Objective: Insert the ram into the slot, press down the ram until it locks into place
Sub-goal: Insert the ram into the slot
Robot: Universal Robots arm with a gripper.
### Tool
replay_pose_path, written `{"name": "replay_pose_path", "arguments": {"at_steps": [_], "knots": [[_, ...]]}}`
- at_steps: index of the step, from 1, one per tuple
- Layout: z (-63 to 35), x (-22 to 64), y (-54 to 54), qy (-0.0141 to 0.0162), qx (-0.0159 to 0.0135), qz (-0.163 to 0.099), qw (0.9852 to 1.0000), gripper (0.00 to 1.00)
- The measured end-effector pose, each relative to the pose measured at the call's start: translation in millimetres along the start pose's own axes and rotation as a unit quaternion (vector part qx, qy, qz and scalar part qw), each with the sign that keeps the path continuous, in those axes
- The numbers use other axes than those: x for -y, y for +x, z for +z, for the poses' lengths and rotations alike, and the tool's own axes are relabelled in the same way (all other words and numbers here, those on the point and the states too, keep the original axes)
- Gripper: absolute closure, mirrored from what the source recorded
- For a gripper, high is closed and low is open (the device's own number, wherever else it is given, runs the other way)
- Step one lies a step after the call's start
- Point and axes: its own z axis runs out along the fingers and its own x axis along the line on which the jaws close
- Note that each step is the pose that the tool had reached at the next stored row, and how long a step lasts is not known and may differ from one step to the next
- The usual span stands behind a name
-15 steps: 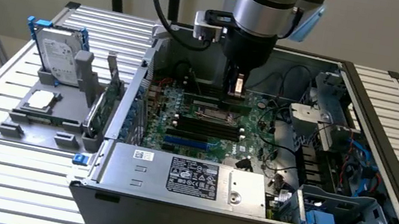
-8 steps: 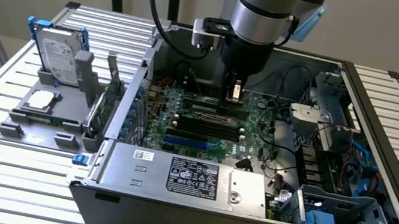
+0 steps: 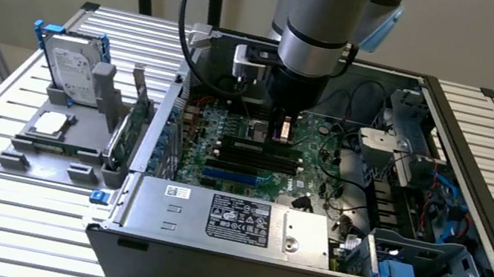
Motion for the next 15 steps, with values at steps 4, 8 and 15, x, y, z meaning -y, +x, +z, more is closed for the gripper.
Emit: {"name": "replay_pose_path", "arguments": {"at_steps": [4,8,15], "knots": [[1.4,0.1,0.1,-0.0012,-0.0002,0.000,1.0000,0.87],[2.6,0.6,0.1,-0.0034,0.0001,0.000,1.0000,0.87],[5.3,3.2,0.6,-0.0056,-0.0004,0.000,1.0000,0.87]]}}
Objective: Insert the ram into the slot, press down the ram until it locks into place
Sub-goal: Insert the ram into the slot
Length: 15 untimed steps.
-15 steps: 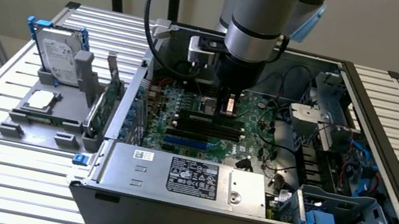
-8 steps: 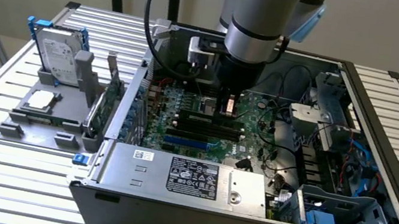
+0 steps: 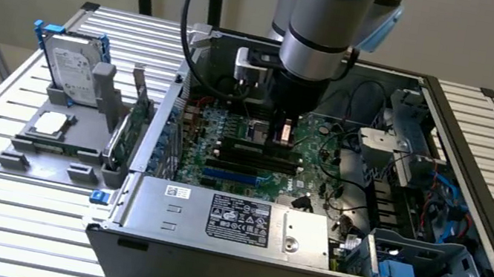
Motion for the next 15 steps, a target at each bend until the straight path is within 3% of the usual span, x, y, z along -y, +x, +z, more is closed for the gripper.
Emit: {"name": "replay_pose_path", "arguments": {"at_steps": [15], "knots": [[6.9,0.5,0.9,-0.0003,-0.0016,0.000,1.0000,0.87]]}}
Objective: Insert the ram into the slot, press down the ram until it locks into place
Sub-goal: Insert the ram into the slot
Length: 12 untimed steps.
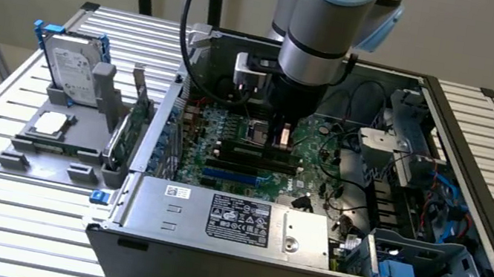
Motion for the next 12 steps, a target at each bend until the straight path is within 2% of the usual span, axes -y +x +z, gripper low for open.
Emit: {"name": "replay_pose_path", "arguments": {"at_steps": [12], "knots": [[1.5,0.1,1.2,0.0000,-0.0005,-0.001,1.0000,0.87]]}}
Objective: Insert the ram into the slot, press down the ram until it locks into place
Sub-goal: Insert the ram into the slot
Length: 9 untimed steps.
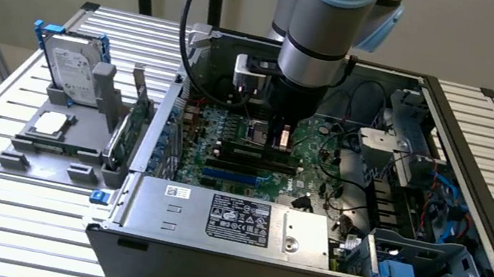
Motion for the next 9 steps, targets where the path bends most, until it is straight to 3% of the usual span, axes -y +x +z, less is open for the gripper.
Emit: {"name": "replay_pose_path", "arguments": {"at_steps": [9], "knots": [[1.6,0.0,0.0,0.0004,0.0000,-0.001,1.0000,0.87]]}}
